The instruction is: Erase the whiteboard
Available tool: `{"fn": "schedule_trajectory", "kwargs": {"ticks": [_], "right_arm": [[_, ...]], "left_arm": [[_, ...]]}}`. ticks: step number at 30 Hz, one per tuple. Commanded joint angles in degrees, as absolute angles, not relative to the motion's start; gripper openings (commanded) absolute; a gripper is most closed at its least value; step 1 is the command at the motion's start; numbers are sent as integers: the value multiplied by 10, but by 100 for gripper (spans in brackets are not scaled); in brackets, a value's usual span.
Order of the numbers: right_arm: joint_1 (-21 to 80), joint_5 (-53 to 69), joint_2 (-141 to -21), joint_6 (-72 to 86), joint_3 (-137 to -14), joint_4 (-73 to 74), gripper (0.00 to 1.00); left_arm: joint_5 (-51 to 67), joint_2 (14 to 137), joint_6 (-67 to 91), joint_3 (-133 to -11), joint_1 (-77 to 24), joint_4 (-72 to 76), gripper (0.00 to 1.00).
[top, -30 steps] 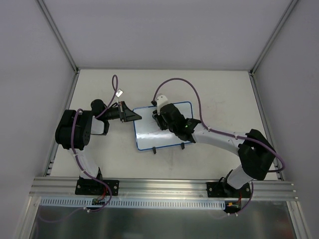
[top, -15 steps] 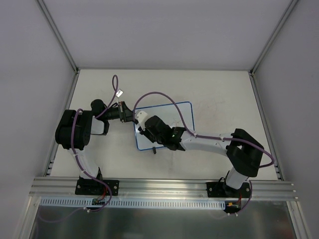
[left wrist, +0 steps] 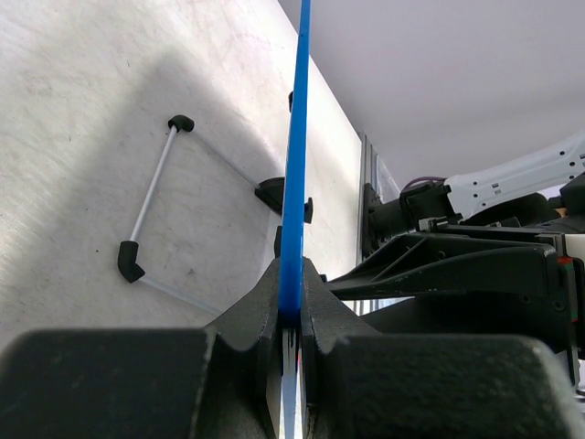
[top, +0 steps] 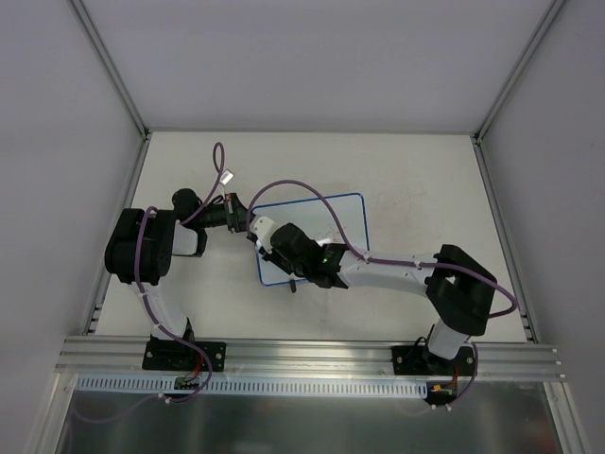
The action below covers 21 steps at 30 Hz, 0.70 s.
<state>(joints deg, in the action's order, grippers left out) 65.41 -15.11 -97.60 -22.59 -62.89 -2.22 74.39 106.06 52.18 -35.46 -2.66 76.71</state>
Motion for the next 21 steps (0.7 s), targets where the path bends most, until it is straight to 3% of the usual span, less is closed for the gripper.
{"fn": "schedule_trajectory", "kwargs": {"ticks": [1, 21], "right_arm": [[650, -160, -991, -222, -650, -3, 0], [511, -275, -897, -93, -583, -33, 0]], "left_arm": [[771, 1054, 509, -357, -38, 963, 0], [772, 1053, 508, -357, -38, 963, 0]]}}
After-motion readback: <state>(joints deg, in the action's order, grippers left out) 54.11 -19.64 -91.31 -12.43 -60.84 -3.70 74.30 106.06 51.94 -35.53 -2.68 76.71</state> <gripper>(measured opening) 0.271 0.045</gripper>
